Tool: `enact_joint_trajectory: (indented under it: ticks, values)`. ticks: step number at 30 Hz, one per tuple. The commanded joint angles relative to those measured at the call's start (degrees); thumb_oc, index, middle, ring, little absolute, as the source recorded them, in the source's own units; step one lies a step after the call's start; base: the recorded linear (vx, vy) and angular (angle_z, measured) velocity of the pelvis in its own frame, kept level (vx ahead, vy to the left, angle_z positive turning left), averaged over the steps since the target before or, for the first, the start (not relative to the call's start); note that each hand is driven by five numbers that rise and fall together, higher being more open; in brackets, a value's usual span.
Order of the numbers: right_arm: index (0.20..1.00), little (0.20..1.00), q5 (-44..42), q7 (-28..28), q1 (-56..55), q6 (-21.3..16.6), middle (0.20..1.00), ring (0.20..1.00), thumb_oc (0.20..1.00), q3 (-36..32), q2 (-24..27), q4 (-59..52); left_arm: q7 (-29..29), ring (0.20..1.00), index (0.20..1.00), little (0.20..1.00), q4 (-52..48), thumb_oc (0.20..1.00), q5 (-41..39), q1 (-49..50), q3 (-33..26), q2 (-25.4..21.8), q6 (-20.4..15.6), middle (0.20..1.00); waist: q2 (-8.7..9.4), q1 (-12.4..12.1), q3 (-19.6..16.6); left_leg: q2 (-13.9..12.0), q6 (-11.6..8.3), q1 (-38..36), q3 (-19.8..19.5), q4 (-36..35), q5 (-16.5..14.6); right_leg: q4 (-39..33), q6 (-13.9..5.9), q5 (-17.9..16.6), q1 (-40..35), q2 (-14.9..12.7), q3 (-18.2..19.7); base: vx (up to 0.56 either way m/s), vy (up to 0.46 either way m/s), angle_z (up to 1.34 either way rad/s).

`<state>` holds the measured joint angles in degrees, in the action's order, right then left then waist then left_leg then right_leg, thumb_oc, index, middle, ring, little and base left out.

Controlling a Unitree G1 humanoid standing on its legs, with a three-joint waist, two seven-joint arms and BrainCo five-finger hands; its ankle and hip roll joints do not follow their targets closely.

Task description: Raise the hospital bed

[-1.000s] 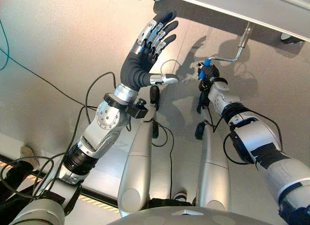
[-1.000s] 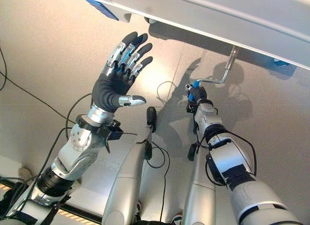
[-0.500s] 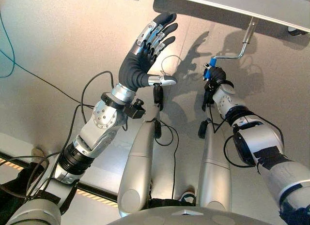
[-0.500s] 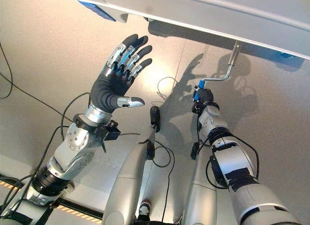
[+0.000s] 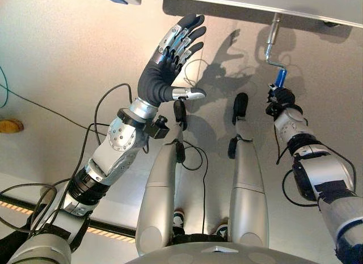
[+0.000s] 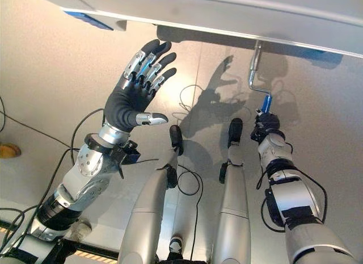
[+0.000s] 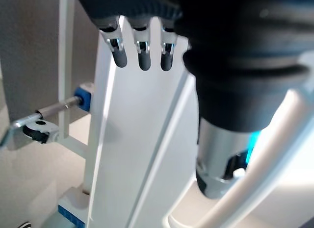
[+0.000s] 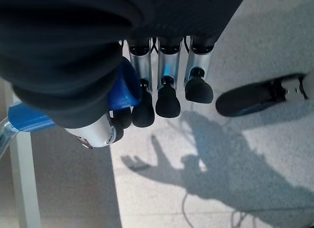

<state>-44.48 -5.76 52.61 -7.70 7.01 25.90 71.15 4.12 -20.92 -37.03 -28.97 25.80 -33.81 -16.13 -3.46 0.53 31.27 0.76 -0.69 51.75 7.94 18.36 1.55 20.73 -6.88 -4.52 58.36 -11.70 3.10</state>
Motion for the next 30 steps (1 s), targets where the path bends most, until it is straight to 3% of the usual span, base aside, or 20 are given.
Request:
enact_joint_trajectory:
  ticks: [1, 9, 12, 13, 14, 19, 25, 30]
  values:
    - [0.2, 0.2, -1.0, -7.9, -6.8, -0.6, 0.2, 0.2, 0.2, -1.9, 12.4, 9.0, 0.6, 1.0, 1.0, 1.0, -5.1, 1.0, 0.0, 1.6, -3.6, 2.2, -3.7, 1.0, -5.23, 0.9, -1.5, -1.1, -1.06, 1.0, -2.2, 2.7, -3.1, 4.6, 0.3, 6.0, -0.2, 3.6, -2.4, 0.0, 0.0, 0.0]
    - [0.2, 0.2, -4.1, -7.6, -8.4, -3.4, 0.2, 0.2, 0.2, -2.0, 11.2, 2.0, 0.7, 1.0, 1.0, 1.0, -5.3, 1.0, 0.1, 2.2, -5.2, 2.4, -4.2, 1.0, -3.51, 1.7, -1.5, -1.2, -0.84, 0.4, -2.3, 2.1, -3.0, 3.6, 0.36, 5.6, -0.8, 4.3, -2.3, 0.0, 0.0, 0.0]
    - [0.2, 0.2, -6.5, -6.4, -13.4, -7.4, 0.2, 0.2, 0.2, -1.4, 8.9, -14.7, 0.8, 1.0, 1.0, 1.0, -5.8, 1.0, 0.5, 3.4, -7.5, 2.8, -4.3, 1.0, -1.83, 2.8, -1.5, -1.6, -0.96, 0.2, -2.2, 1.7, -2.7, 3.1, 0.39, 5.2, -1.0, 4.8, -2.4, 0.0, 0.0, -0.04]
    - [0.2, 0.2, -7.2, -5.3, -19.6, -10.6, 0.2, 0.2, 0.2, -2.1, 7.8, -31.4, 1.1, 1.0, 1.0, 1.0, -6.0, 1.0, 1.2, 4.7, -9.3, 2.8, -4.4, 1.0, -0.38, 3.9, -1.5, -1.6, -0.99, -0.1, -2.2, 0.9, -2.4, 2.3, 0.22, 4.8, -1.1, 5.1, -2.4, 0.0, 0.006, -0.08]
    - [0.2, 0.2, -6.9, -5.7, -20.2, -10.4, 0.2, 0.2, 0.2, -2.2, 7.6, -32.1, 1.1, 1.0, 1.0, 1.0, -6.1, 1.0, 1.2, 4.9, -9.2, 2.8, -4.4, 1.0, -0.29, 3.8, -1.5, -1.6, -0.99, -0.3, -2.2, 0.8, -2.3, 2.3, 0.22, 4.8, -1.3, 5.1, -2.3, 0.0, 0.008, -0.13]
    - [0.2, 0.2, -6.0, -1.8, -33.4, -15.0, 0.2, 0.2, 0.2, -6.2, 5.4, -59.7, 0.9, 1.0, 1.0, 1.0, -6.9, 1.0, 1.8, 8.0, -12.6, 1.6, -4.1, 1.0, 1.8, 5.7, -1.5, -1.8, -1.14, -1.0, -2.6, 0.0, -1.8, 1.3, 0.09, 4.4, -2.3, 5.0, -2.7, 0.0, -0.029, -0.13]
    - [0.2, 0.2, -8.0, 4.2, -40.8, -13.5, 0.2, 0.2, 0.2, -7.3, 7.7, -78.7, -0.1, 1.0, 1.0, 1.0, -9.3, 1.0, 1.6, 11.6, -15.8, -0.4, -3.3, 1.0, 3.37, 6.6, -1.5, -2.0, -1.23, -2.1, -3.1, 0.2, -1.9, 0.5, 0.01, 4.1, -4.5, 5.2, -3.2, 0.0, -0.004, -0.02]
    - [0.2, 0.2, -10.9, 6.6, -39.9, -12.4, 0.2, 0.2, 0.2, -6.2, 10.5, -82.3, -1.5, 1.0, 1.0, 1.0, -10.4, 1.0, 1.1, 12.7, -16.3, -0.9, -2.8, 1.0, 3.78, 6.3, -1.5, -2.0, -1.38, -3.4, -3.4, -0.4, -1.8, -0.3, -0.18, 3.9, -6.1, 5.0, -3.8, 0.01, 0.015, 0.06]
